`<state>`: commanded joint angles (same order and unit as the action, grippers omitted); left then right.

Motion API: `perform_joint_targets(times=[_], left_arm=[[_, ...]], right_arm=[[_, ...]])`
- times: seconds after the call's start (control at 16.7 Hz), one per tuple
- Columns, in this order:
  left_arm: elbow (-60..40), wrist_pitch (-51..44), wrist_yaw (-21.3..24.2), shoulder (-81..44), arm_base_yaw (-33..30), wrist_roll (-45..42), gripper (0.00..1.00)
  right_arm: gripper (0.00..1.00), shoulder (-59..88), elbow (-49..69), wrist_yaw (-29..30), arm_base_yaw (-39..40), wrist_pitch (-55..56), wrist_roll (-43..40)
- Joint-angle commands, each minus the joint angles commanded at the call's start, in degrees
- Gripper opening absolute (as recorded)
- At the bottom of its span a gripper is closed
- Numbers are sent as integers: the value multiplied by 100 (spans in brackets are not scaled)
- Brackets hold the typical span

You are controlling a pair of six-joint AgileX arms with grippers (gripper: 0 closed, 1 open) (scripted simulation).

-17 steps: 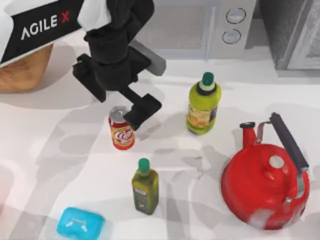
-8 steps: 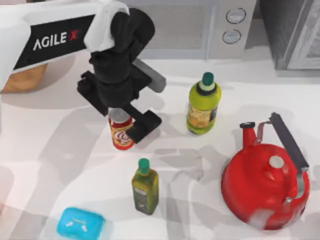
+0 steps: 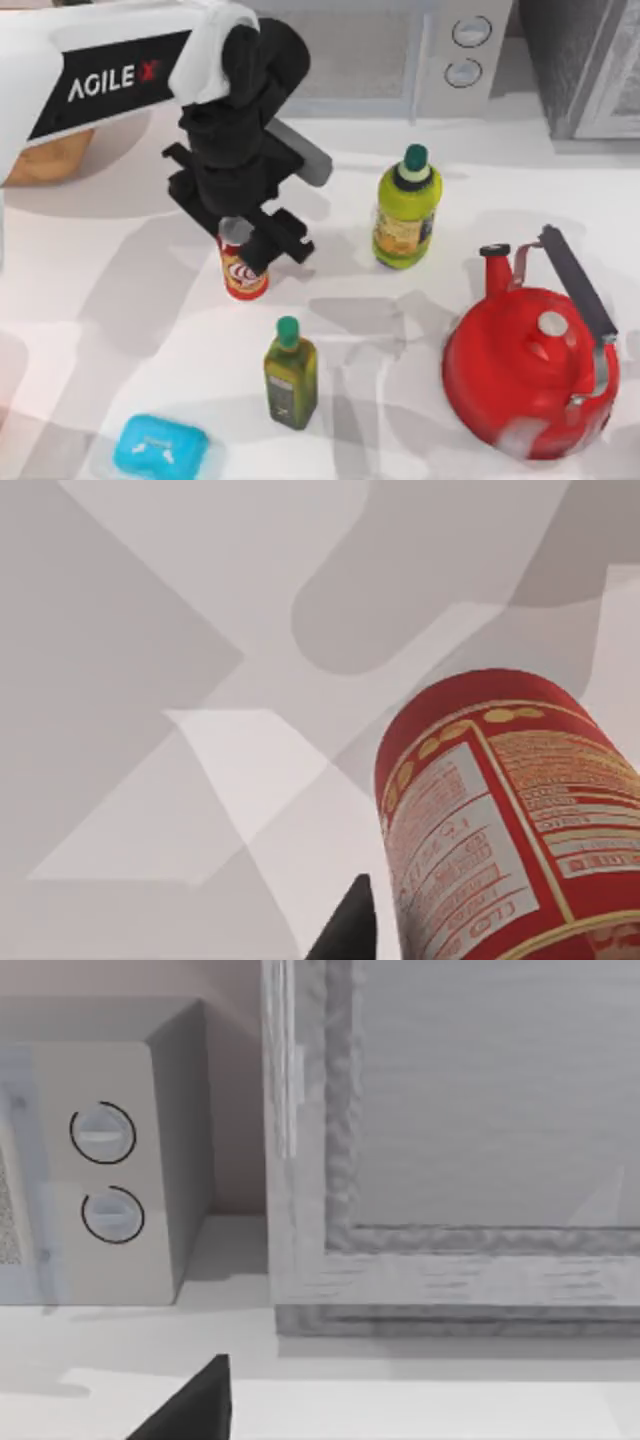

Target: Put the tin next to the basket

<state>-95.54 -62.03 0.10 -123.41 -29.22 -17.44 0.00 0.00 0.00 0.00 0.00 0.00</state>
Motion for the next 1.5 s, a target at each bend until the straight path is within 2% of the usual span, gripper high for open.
perform_joint_targets(times=[0.3,0.36,0.9,1.02,1.2,1.5], left_arm=[[0,0,0,0,0,0,2],[0,0,0,0,0,0,0],[4,-11,9,21,16,-16,0],[32,-150,82,165,213,-205,0],[109,-499,266,590,968,-736,0],[284,-785,395,1221,2995,-1315,0]], right_arm=[[100,0,0,0,0,0,0],[100,0,0,0,0,0,0],[100,0,0,0,0,0,0],[100,0,0,0,0,0,0],[100,0,0,0,0,0,0],[100,0,0,0,0,0,0]])
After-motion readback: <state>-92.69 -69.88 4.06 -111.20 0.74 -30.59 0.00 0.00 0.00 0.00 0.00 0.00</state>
